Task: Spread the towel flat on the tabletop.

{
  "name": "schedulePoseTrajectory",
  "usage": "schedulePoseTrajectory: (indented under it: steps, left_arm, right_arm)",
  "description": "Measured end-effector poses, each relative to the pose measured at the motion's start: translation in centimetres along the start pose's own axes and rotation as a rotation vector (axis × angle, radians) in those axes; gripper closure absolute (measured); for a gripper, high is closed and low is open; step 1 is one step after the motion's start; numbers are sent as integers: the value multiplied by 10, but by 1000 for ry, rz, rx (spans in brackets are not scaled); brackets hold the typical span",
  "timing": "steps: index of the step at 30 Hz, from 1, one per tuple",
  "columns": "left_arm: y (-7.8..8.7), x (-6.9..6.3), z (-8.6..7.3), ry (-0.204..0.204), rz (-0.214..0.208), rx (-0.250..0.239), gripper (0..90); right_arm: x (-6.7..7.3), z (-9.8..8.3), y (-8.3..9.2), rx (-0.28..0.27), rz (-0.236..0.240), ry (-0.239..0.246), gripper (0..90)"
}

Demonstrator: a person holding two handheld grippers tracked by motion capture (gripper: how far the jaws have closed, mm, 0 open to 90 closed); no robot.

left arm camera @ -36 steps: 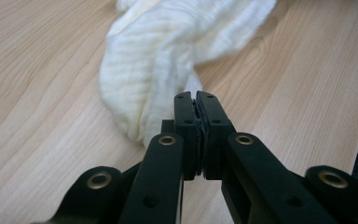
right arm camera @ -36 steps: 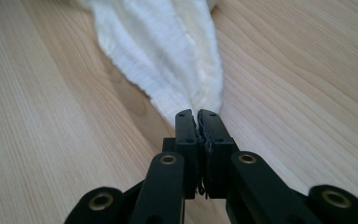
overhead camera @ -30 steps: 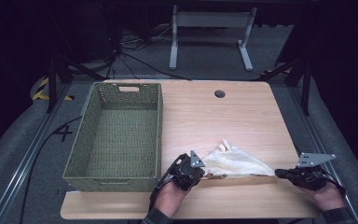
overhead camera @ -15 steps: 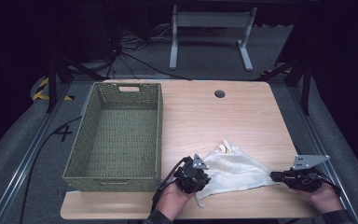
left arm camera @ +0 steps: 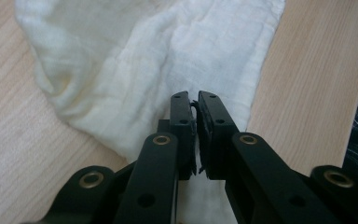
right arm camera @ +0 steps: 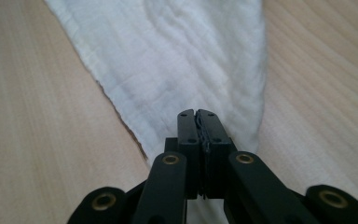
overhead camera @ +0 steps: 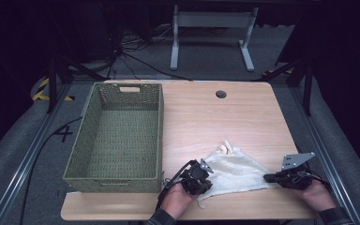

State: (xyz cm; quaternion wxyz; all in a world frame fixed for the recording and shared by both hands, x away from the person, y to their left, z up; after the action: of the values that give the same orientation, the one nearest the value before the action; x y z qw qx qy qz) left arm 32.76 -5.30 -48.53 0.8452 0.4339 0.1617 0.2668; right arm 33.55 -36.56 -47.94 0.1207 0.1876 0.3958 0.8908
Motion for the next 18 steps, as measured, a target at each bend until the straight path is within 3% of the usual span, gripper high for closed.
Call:
schedulePoseTrajectory:
  steps: [9,13,15,18]
  left_arm:
    - [5,0,-5,-6,26,21,851]
    - [5,0,-3,-16,29,18,834]
    - [4,1,-3,-17,32,15,826]
    - [4,1,-3,-17,27,13,829]
  right_arm:
    - [35,-7,-5,58,119,76,873]
    - [35,-3,-4,32,120,84,836]
    - [26,9,1,-36,71,65,796]
    - [18,17,4,-69,42,50,782]
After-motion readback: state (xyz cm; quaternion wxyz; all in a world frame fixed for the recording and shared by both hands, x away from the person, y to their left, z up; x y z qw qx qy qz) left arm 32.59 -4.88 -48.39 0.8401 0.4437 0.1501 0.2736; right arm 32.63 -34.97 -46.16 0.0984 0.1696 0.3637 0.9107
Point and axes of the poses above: each handheld gripper's, and its own axes: y roughly backward along the jaws, z roughly out of its top, x roughly to its left, the point moved 4 cm from there along -y, roughly forward along the jaws, and after that the axes turned 13 degrees about z, right-handed, at the moved point
